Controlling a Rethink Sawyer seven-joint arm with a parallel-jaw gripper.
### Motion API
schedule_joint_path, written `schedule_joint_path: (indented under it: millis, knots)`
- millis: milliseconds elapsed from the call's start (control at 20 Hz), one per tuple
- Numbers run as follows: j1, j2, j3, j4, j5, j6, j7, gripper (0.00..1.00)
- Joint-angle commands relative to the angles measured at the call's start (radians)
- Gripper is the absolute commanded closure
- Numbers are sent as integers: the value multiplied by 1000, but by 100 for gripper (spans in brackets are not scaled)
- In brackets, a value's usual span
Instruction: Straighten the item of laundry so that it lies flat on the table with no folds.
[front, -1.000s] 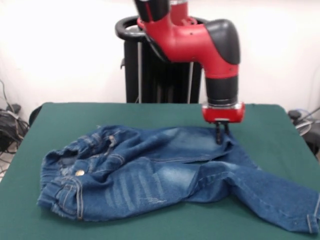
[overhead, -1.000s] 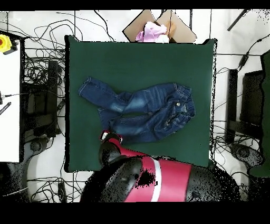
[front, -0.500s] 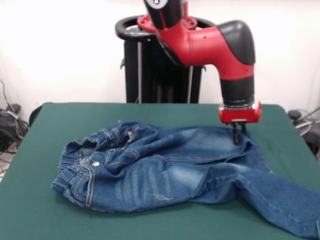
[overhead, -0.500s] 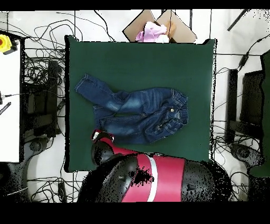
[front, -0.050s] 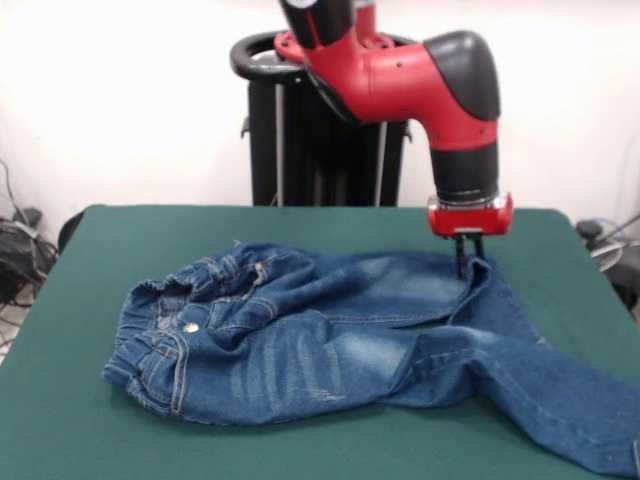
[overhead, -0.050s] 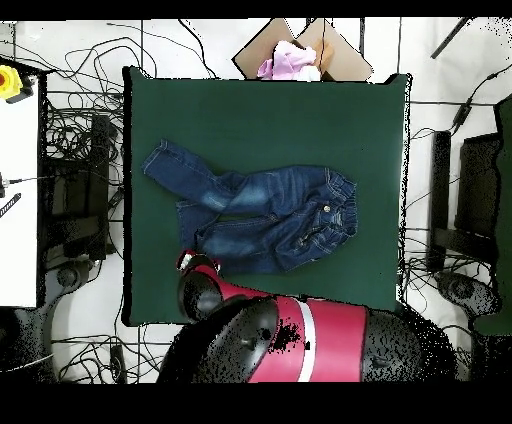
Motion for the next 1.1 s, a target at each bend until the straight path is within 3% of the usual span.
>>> schedule_joint_path:
  millis: [50, 150, 200, 400, 600, 800, 950, 1100]
  knots:
    - [2, -82, -14, 12, 128, 193, 240, 0]
    - [1, -124, -15, 20, 148, 248, 231, 0]
    - [1, -188, -18, 35, 161, 309, 219, 0]
    - [-93, -326, 62, 52, 133, 484, 189, 0]
    - [-103, -439, 38, 22, 137, 683, 159, 0]
    - [-33, -452, -111, -55, 86, 736, 137, 0]
    - [75, -362, -333, -171, -5, 655, 126, 0]
    - [106, -257, -424, -235, -47, 518, 131, 0]
